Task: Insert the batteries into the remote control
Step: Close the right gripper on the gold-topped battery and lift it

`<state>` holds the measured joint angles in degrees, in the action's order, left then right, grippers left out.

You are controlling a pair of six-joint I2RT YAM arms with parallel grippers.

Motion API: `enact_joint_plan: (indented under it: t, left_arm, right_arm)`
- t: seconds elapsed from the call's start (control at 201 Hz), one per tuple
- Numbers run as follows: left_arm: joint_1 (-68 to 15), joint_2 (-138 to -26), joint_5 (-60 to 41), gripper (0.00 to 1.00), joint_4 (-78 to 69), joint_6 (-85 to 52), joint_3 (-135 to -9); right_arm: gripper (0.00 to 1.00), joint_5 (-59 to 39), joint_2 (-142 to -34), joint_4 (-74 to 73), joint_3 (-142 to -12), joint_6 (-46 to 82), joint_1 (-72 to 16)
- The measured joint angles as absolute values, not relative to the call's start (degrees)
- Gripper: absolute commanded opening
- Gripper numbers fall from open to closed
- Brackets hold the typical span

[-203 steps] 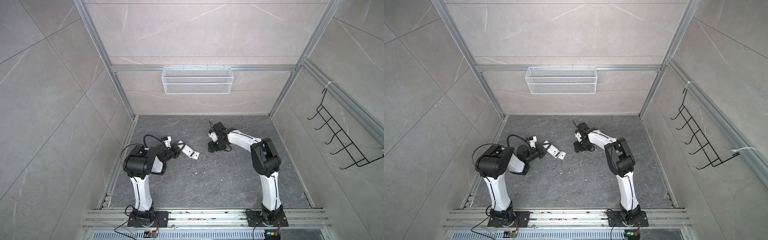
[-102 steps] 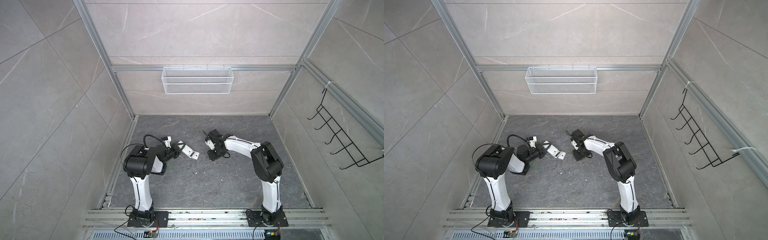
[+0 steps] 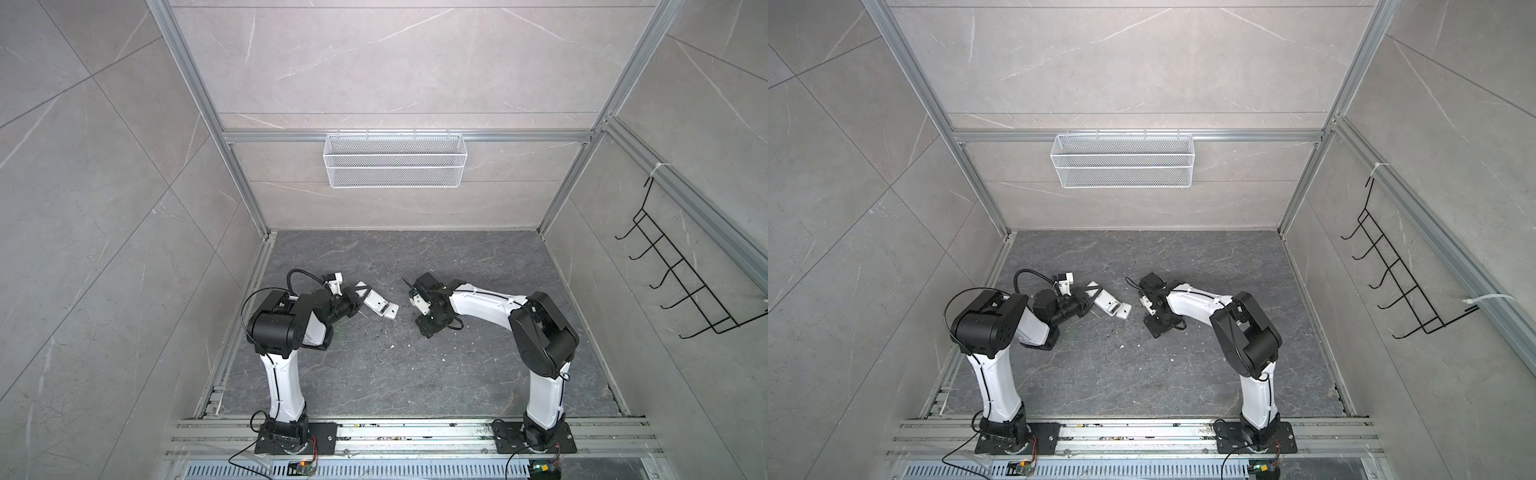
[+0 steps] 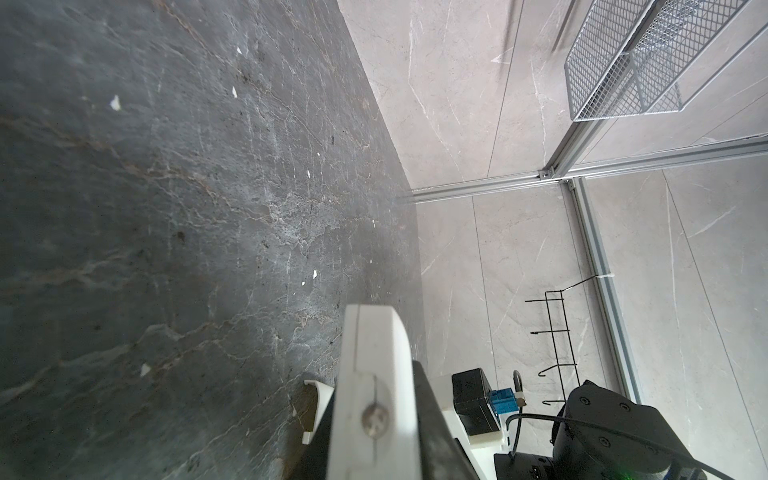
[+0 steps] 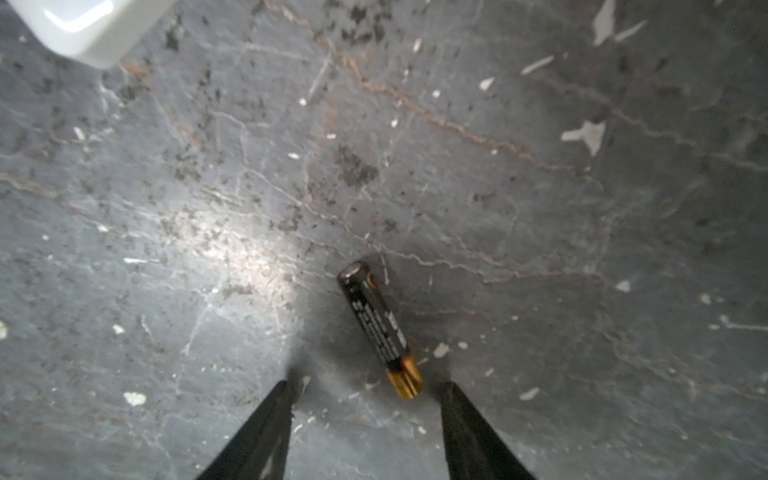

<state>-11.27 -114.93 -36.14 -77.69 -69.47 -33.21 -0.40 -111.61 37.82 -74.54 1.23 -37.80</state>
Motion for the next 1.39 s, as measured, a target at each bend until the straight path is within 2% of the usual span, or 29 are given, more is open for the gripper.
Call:
enact_joint_plan:
  t: [0.224,0.478,0.657,0.782,0.966,1.15,1.394]
  left_arm:
    - [-11.3,-114.9,-36.1,0.0,-77.7,-69.5,-33.2]
    - [-11.3,-114.9,-36.1,0.0,-77.7,-69.5,-33.2]
    - [-11.3,-114.9,-36.1,0.0,-77.7,-69.5,-33.2]
    - [-11.3,-114.9,-36.2,0.0,-77.7,-69.5,-33.2]
    - [-11.3,-114.9,-36.1,0.0,-77.7,-69.5,-33.2]
    - [-11.3,-114.9,-36.1,0.0,-77.7,-69.5,-33.2]
    - [-11.3,-114.9,-36.1,0.0,-77.7,-69.4,-33.2]
  right_arm:
    - [0.56,0.3,-113.3,38.1,-77.5,0.5,-37.8]
    - [0.41,1.0,-114.5,38.0,-78.2,-0.1,-37.8]
    - [0.14,2.0,-114.7,37.4,-78.4,1.0,-38.0]
    - [0.09,3.7,-114.8,37.5,-78.6,2.5,-38.3]
    - [0.11,8.0,-115.2,40.0,-79.4,11.3,-38.6]
    - [0.2,9.5,-115.6,42.0,-79.9,23.4,-38.6]
    - [0.21,9.6,-115.8,42.9,-80.3,30.8,-38.6]
